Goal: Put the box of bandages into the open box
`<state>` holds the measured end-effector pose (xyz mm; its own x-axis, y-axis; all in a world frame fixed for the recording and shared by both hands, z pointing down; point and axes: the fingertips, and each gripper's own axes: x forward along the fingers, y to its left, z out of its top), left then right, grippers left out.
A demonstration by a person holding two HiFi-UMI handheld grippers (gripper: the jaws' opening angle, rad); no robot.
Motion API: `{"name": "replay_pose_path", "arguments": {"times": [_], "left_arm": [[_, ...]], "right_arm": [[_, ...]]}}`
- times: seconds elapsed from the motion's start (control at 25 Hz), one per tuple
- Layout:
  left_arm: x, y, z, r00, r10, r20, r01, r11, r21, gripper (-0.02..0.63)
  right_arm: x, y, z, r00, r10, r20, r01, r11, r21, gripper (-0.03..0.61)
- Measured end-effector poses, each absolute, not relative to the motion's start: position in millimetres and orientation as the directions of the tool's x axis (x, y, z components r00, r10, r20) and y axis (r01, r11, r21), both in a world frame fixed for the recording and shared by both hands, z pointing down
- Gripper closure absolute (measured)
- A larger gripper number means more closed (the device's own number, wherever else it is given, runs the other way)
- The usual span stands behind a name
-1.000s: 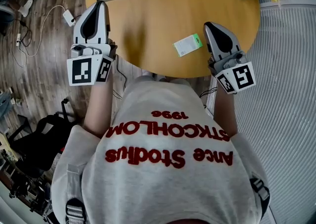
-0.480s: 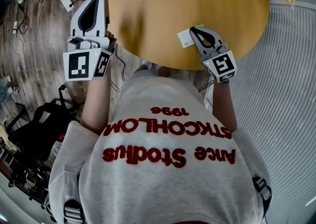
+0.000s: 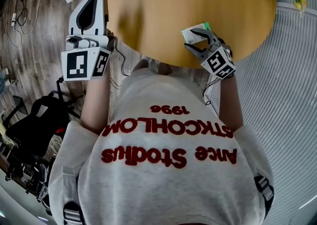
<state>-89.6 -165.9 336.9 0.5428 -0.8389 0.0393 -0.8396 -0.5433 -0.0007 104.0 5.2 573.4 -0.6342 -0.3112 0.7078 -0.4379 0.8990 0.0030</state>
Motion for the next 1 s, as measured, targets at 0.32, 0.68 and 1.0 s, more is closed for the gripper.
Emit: {"name": "replay_pose_path", "arguments": {"times": [0.32, 0.68, 1.0], "left_arm": [[-100, -166, 335, 0.516, -0.855, 0.041, -0.856, -0.516, 0.024, 0.607], [-117, -167, 336, 0.464, -0.885, 0.043, -0.885, -0.462, 0.055, 0.607], [-123, -164, 337, 0.441, -0.896, 0.052, -0.897, -0.440, 0.036, 0.607]], "right_arm": [[114, 21, 598, -0.499, -0.155, 0.853, -0.165, 0.983, 0.082, 0.272], [115, 14, 618, -0.398, -0.075, 0.914, 0.055, 0.993, 0.106, 0.221], [113, 21, 638, -0.322, 0.068, 0.944, 0.124, 0.992, -0.030, 0.218]]}}
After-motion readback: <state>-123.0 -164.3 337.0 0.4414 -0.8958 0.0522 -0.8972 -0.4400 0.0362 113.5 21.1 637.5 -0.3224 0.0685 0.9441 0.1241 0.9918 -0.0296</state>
